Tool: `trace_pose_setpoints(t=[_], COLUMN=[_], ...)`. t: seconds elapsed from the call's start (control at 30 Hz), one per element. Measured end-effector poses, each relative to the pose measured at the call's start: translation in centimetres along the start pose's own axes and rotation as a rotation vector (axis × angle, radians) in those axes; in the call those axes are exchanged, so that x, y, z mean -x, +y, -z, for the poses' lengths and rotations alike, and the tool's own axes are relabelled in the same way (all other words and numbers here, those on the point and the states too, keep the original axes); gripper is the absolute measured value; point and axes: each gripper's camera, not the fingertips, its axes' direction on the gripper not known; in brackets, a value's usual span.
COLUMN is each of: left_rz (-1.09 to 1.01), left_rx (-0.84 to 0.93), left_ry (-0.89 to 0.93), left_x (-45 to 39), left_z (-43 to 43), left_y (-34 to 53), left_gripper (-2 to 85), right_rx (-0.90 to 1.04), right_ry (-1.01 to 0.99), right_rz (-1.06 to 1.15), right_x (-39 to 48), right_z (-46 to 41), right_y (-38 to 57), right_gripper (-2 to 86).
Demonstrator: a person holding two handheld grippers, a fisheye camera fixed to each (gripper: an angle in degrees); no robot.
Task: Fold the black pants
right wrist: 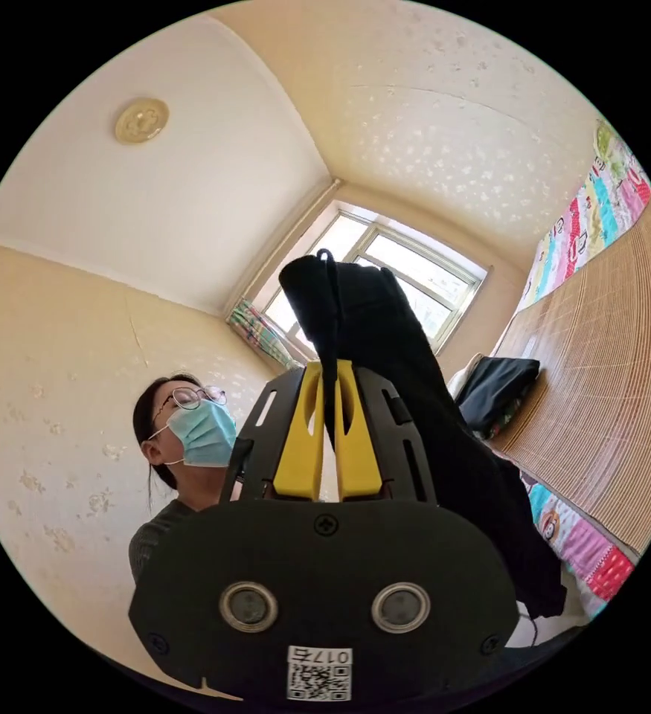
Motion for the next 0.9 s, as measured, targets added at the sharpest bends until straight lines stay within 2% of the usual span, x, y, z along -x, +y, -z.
trace_pose_setpoints(t=[0.07, 0.2, 0.3, 0.4, 0.47, 0.5, 0.57, 0.6, 0.67, 0.7, 0.77, 0.8, 0.87, 0.9], left_rz=[-0.073, -0.228, -0.274, -0.259, -0.252, -0.205, 0.052, 0.087, 0.095, 0.076, 0.031, 0.032, 0.05, 0.06], left_rx=[-0.005, -0.001, -0.004, -0.002, 0.026, 0.016, 0.061, 0.084, 0.134, 0.171, 0.432, 0.5, 0.687, 0.717], left_ry=[-0.093, -0.12, -0.271, -0.386, -0.498, -0.509, -0.538, -0.538, -0.515, -0.501, -0.498, -0.517, -0.534, -0.521], left_x=[-1.3, -5.3, -6.2, -1.4, 6.2, 8.8, 18.5, 20.2, 24.2, 24.9, 28.0, 28.8, 31.3, 31.8], left_z=[2.0, 1.7, -0.7, -6.6, -13.9, -15.3, -18.5, -19.0, -20.0, -20.4, -22.5, -22.8, -22.2, -21.7], left_y=[-2.7, -8.0, -12.2, -19.2, -28.8, -31.2, -37.4, -37.8, -36.1, -35.0, -27.9, -25.4, -14.6, -12.0], left_gripper=[-0.8, -0.8, -0.8, -0.6, -0.1, 0.1, 2.3, 3.9, 6.3, 6.4, 6.9, 7.2, 8.2, 8.3], right_rx=[0.053, 0.086, 0.07, 0.021, -0.022, -0.024, -0.115, -0.188, -0.119, -0.024, 0.138, 0.225, 0.324, 0.368], right_ry=[0.085, 0.227, 0.423, 0.611, 0.736, 0.843, 1.059, 1.137, 1.135, 1.112, 1.092, 1.109, 1.117, 1.097], right_rz=[0.072, 0.235, 0.303, 0.328, 0.401, 0.413, 0.304, 0.244, 0.234, 0.225, 0.231, 0.195, 0.106, 0.038], right_x=[2.5, 8.1, 8.7, 5.4, 2.8, 0.9, -1.8, -4.0, -8.1, -11.4, -17.1, -21.0, -26.3, -29.2], right_z=[-0.1, -3.9, -6.7, -10.5, -13.1, -14.2, -14.5, -14.5, -15.0, -15.1, -14.8, -14.0, -12.2, -10.9], right_y=[-1.4, -5.4, -11.0, -23.1, -31.9, -36.2, -38.7, -38.5, -37.3, -35.4, -30.2, -25.9, -18.6, -13.6], right_gripper=[1.5, 0.9, 0.9, 1.3, 1.9, 2.6, 4.3, 5.9, 6.5, 6.8, 7.2, 7.2, 6.8, 6.6])
